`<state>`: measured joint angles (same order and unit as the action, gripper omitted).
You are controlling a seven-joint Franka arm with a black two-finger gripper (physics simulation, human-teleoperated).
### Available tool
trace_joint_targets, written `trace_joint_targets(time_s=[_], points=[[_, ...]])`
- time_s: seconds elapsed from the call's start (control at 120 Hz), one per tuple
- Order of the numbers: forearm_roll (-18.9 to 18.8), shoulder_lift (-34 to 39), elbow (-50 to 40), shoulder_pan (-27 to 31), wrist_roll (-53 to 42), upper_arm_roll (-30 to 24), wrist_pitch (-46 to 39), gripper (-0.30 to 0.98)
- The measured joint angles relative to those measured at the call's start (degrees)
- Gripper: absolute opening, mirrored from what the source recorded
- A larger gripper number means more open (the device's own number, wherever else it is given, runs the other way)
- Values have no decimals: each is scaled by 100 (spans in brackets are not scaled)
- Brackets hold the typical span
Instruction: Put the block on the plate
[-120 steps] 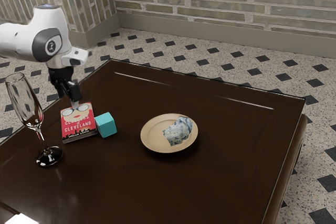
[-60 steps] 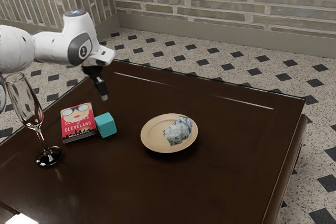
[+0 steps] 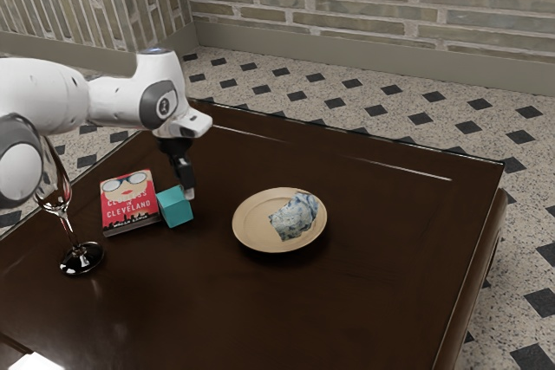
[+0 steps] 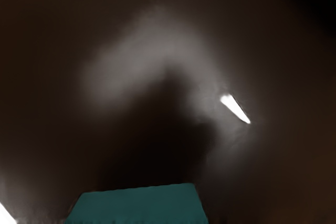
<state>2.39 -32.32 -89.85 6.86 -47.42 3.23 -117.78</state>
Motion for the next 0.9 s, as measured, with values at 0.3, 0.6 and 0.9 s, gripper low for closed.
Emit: trace_joint_targets(time_s=[0.3, 0.6, 0.9], points=[[1, 95, -435, 61, -121, 191, -81, 69], [5, -208, -371, 61, -191, 206, -194, 59], [-28, -205, -342, 61, -202, 218, -241, 38]])
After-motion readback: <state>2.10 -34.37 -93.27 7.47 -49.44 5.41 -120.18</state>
